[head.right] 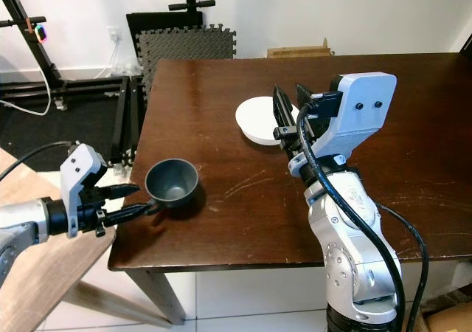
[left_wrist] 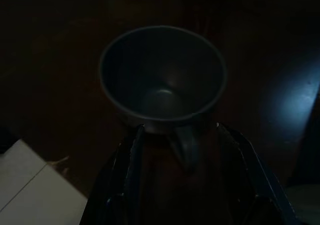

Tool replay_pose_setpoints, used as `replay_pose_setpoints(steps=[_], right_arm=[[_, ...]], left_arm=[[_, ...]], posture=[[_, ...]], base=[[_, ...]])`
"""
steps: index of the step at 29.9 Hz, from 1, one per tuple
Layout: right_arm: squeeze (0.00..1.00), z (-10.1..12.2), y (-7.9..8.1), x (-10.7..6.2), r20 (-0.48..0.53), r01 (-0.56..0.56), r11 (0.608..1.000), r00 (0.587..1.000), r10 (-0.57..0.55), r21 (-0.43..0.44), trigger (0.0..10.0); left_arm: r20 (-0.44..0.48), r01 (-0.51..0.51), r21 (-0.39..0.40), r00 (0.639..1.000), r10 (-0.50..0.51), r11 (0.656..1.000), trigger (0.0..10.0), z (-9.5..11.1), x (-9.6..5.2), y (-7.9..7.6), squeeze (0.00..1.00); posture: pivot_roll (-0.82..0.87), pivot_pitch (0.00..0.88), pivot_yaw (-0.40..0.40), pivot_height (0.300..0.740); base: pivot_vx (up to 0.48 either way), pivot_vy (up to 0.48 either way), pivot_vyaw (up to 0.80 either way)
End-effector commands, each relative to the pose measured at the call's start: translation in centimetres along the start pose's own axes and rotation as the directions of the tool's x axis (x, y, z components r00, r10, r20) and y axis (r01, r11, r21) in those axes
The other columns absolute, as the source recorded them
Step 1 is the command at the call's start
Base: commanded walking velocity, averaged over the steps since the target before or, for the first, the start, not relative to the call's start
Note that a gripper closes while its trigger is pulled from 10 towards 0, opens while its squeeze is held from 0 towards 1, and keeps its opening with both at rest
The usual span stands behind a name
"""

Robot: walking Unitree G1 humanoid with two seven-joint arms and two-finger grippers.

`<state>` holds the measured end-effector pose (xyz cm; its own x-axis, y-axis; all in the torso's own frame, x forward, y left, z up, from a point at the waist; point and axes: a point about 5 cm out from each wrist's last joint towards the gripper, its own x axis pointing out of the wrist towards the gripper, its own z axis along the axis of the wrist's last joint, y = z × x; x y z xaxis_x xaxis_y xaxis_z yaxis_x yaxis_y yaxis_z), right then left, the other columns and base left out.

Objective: Setting the table

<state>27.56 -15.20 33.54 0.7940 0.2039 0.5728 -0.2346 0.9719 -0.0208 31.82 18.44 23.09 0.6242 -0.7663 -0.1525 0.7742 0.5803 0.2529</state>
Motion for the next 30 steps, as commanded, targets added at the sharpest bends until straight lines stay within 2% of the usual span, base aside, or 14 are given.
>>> replay_pose_setpoints(steps=[1, 5, 9, 19, 20, 26, 30], right_arm=[[0.00, 0.3, 0.2, -0.1, 0.018, -0.001, 1.000, 1.000, 0.001, 0.004, 10.0], [0.00, 0.2, 0.1, -0.3, 0.013, 0.007, 1.000, 1.000, -0.007, 0.006, 10.0], [0.00, 0.1, 0.2, -0.3, 0.010, 0.006, 1.000, 1.000, -0.006, 0.011, 10.0], [0.00, 0.0, 0.4, -0.1, 0.012, -0.001, 1.000, 1.000, 0.001, 0.017, 10.0], [0.00, 0.0, 0.4, -0.1, 0.012, 0.000, 1.000, 1.000, 0.000, 0.018, 10.0], [0.00, 0.0, 0.4, -0.1, 0.014, 0.000, 1.000, 1.000, 0.000, 0.020, 10.0], [0.00, 0.1, 0.5, 0.0, 0.018, 0.003, 1.000, 1.000, -0.003, 0.017, 10.0]], left_arm=[[-0.053, -0.017, -0.003, 0.998, 0.017, 1.000, 10.0, -0.8, -0.5, 0.1, 0.00], [-0.135, -0.068, -0.002, 0.989, 0.067, 0.998, 10.0, -2.0, -0.3, -0.9, 0.00], [-0.088, -0.022, -0.105, 0.996, 0.013, 0.994, 10.0, -1.6, 0.3, -3.0, 0.00], [-0.089, -0.062, -0.088, 0.995, 0.054, 0.994, 10.0, -1.4, 1.0, -2.8, 0.00], [-0.103, -0.090, -0.076, 0.991, 0.082, 0.993, 10.0, -1.4, 1.7, -2.7, 0.00], [-0.107, -0.116, -0.077, 0.988, 0.108, 0.990, 10.0, -1.3, 2.9, -2.6, 0.00], [-0.105, -0.125, -0.085, 0.988, 0.116, 0.989, 10.0, -1.5, 4.2, -2.6, 0.00]], posture=[[-0.01, 0.175, 0.118, 0.740], [0.00, 0.182, 0.119, 0.740], [0.00, 0.188, 0.113, 0.740], [0.01, 0.190, 0.113, 0.740], [0.01, 0.190, 0.113, 0.740], [0.00, 0.190, 0.117, 0.740], [-0.01, 0.190, 0.122, 0.740]], base=[[0.000, 0.000, 0.00], [0.000, 0.000, 0.00], [0.000, 0.000, 0.00], [0.000, 0.000, 0.00], [0.000, 0.000, 0.00], [0.000, 0.000, 0.00], [0.000, 0.000, 0.00]])
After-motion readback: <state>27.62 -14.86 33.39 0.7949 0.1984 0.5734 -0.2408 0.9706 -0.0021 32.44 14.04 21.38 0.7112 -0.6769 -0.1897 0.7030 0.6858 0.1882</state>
